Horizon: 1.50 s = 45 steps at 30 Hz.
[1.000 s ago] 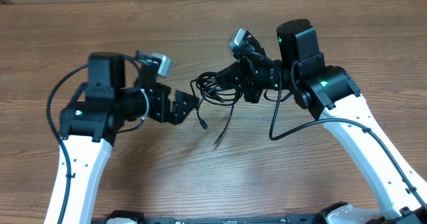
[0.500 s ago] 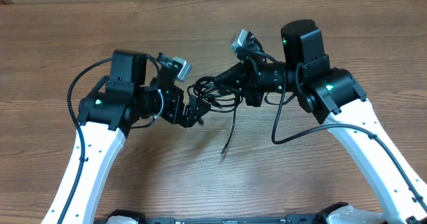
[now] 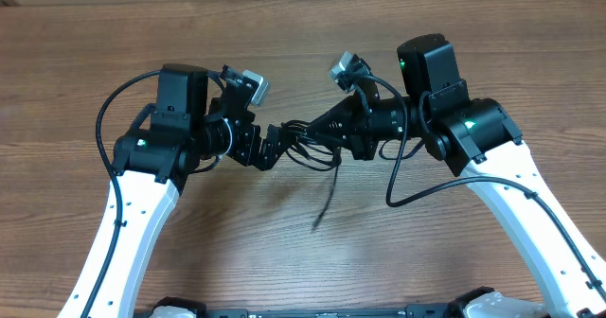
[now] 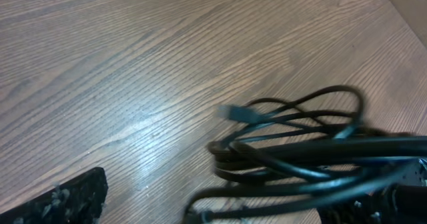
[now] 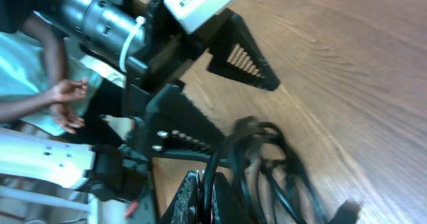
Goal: Untangle cables
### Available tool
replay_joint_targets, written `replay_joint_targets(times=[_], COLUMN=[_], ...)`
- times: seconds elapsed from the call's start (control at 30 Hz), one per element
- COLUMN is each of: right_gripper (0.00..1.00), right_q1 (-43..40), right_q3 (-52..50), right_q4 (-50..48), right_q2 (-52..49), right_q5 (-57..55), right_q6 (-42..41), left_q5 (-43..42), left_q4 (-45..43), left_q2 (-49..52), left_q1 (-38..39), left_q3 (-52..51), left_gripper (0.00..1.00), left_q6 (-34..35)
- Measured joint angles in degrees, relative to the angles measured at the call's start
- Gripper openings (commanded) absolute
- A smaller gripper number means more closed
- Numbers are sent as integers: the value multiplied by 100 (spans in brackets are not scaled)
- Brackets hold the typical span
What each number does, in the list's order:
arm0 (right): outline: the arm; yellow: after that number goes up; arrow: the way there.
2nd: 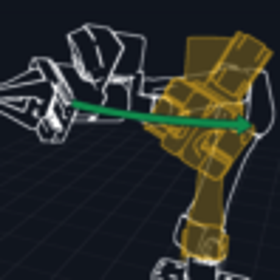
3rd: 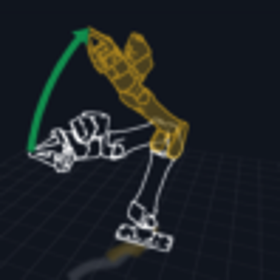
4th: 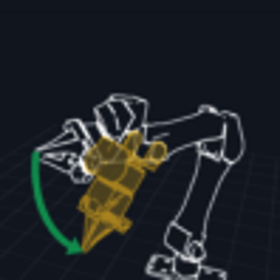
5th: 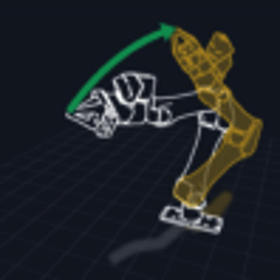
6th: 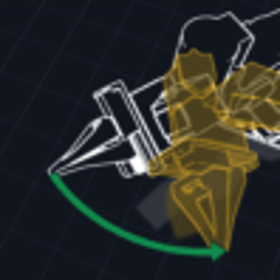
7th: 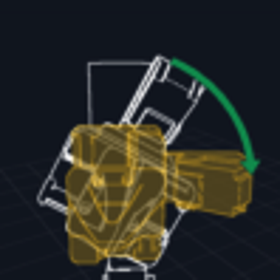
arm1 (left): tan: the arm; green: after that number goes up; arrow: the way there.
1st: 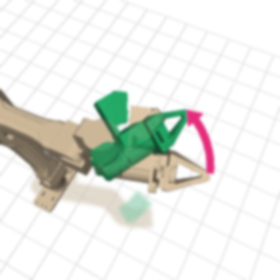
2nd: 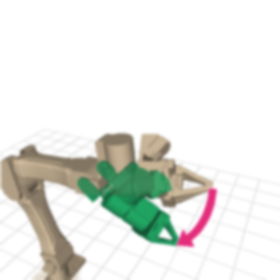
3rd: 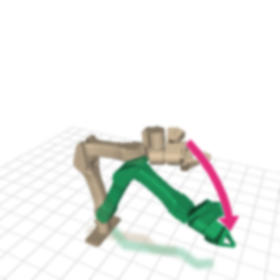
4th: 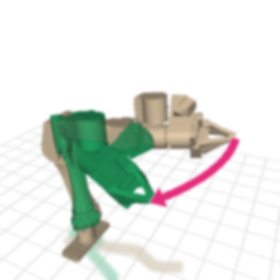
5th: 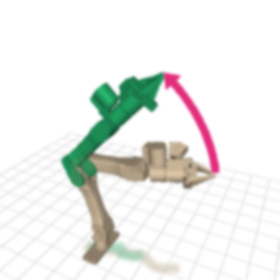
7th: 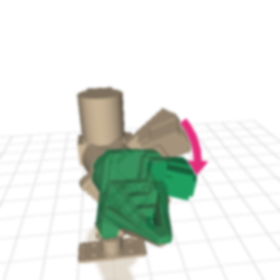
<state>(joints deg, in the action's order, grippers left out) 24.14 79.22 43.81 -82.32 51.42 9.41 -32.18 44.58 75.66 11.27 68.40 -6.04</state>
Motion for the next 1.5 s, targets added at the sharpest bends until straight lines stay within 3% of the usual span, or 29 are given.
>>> replay_joint_targets(times=[0.1, 0.2, 0.23, 0.3, 0.33, 0.77, 1.07, 1.5], right_gripper=[4, 4, 4, 4, 4, 4, 4, 4], right_q1=[0, 0, 0, 0, 0, 0, -44, -1423], right_q3=[0, 0, 0, 0, 0, 0, 2, 2], right_q4=[2, 0, 2, 0, 0, -7, -15, -153], right_q2=[0, 0, 0, 0, 0, 0, 0, 0], right_q5=[221, 396, 444, 498, 518, 293, -1515, -2623], right_q6=[-181, -282, -313, -341, -352, -492, -564, -761], left_q5=[11, 31, 44, 55, 59, 70, 227, 247], left_q4=[-7, -9, -9, -9, -9, -2, 214, 485], left_q2=[0, 0, 0, 0, 0, 0, 0, -26], left_q1=[0, 0, 0, 0, 0, 0, 0, -48], left_q3=[0, 0, 0, 0, 0, 0, 0, 0], left_gripper=[83, 58, 48, 15, 6, 4, 4, 4], left_q6=[-22, -20, -31, -28, -35, -39, -37, -35])
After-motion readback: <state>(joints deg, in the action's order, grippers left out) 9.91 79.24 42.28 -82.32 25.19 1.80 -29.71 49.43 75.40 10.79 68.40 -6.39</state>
